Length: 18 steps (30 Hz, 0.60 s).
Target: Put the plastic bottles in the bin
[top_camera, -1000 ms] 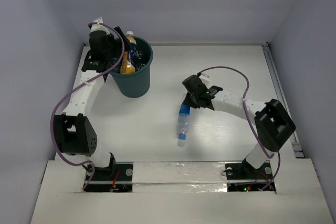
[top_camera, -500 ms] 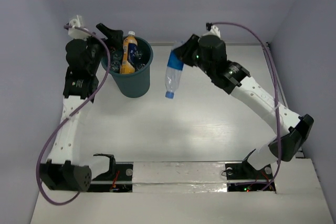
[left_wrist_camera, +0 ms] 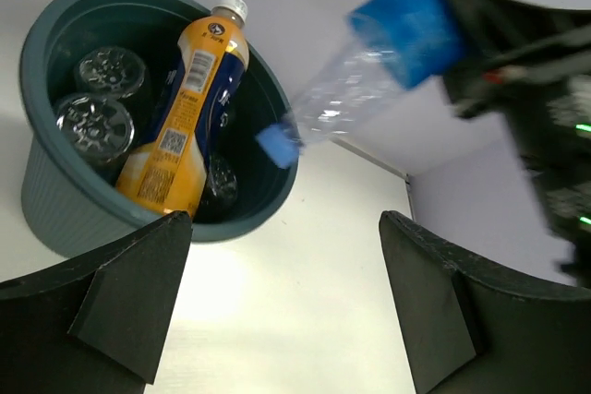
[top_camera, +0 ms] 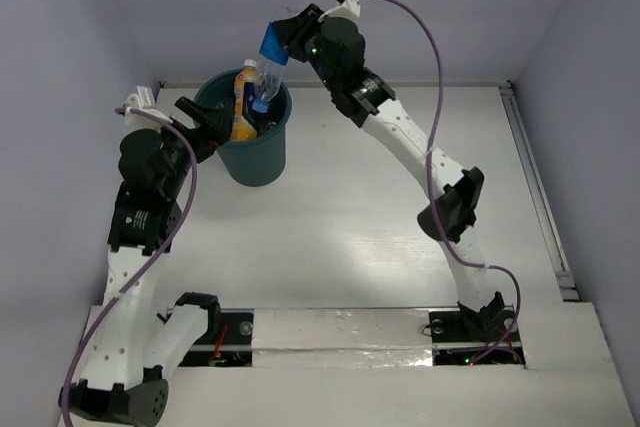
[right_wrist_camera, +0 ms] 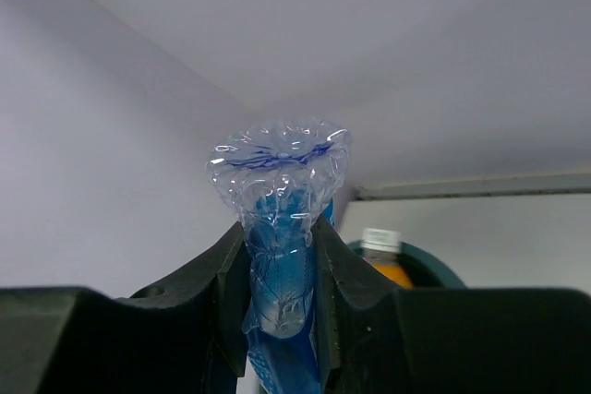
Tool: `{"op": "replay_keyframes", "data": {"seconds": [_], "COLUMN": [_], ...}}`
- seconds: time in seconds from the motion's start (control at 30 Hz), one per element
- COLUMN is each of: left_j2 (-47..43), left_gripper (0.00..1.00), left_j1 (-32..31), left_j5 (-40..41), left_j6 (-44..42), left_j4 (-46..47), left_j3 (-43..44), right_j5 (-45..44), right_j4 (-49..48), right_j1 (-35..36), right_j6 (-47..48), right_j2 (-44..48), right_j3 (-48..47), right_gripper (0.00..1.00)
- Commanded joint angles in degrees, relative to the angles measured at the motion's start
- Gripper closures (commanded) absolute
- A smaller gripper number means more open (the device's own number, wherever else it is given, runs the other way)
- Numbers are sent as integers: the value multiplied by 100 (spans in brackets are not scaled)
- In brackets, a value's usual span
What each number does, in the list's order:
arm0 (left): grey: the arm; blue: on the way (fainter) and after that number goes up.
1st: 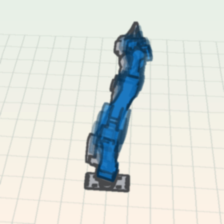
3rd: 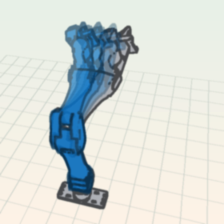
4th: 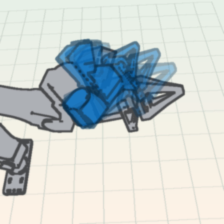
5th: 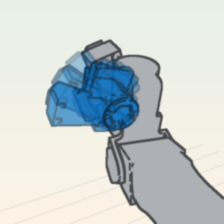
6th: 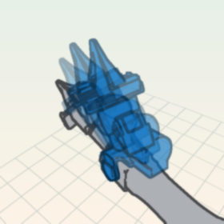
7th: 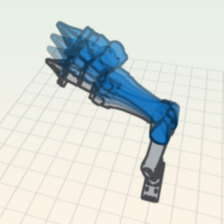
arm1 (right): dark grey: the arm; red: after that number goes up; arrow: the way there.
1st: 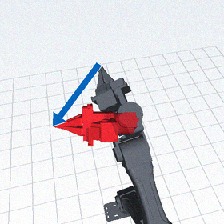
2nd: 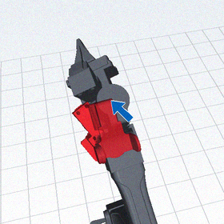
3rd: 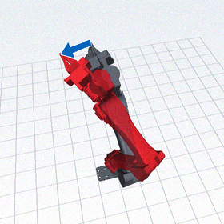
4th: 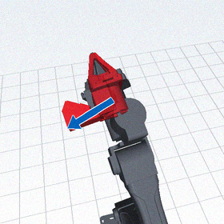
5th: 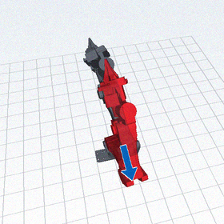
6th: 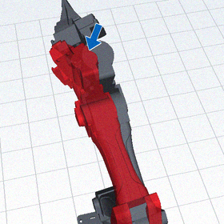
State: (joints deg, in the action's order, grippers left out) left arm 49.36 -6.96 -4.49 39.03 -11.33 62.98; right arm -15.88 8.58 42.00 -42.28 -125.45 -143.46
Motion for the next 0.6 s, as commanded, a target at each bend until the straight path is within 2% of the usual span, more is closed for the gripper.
{"op": "replay_keyframes", "data": {"seconds": [0.0,0.23,0.3,0.33,0.37,0.43,0.47,0.57], "left_j2": [-470,-682,-726,-718,-718,-648,-621,-463], "left_gripper": [19,14,12,10,9,4,1,1], "left_j1": [-33,-33,-33,-33,-33,-33,-33,-33], "left_j5": [176,186,185,194,203,203,194,229], "left_j6": [18,-194,-193,-194,-202,-255,-281,-395], "left_j4": [-404,-976,-993,-1002,-1011,-1029,-1038,-1117], "left_j3": [30,197,180,179,188,214,284,530], "right_j5": [-170,199,331,392,541,630,665,587], "right_j4": [-410,-524,-585,-629,-699,-630,-377,-6], "right_j1": [1,1,62,63,63,63,63,63], "right_j6": [501,713,678,590,555,546,572,747], "right_j2": [-277,-252,-165,-60,-15,3,-41,11], "right_j3": [-403,615,871,1133,1205,1180,954,627], "right_gripper": [82,77,68,62,49,31,16,2]}}
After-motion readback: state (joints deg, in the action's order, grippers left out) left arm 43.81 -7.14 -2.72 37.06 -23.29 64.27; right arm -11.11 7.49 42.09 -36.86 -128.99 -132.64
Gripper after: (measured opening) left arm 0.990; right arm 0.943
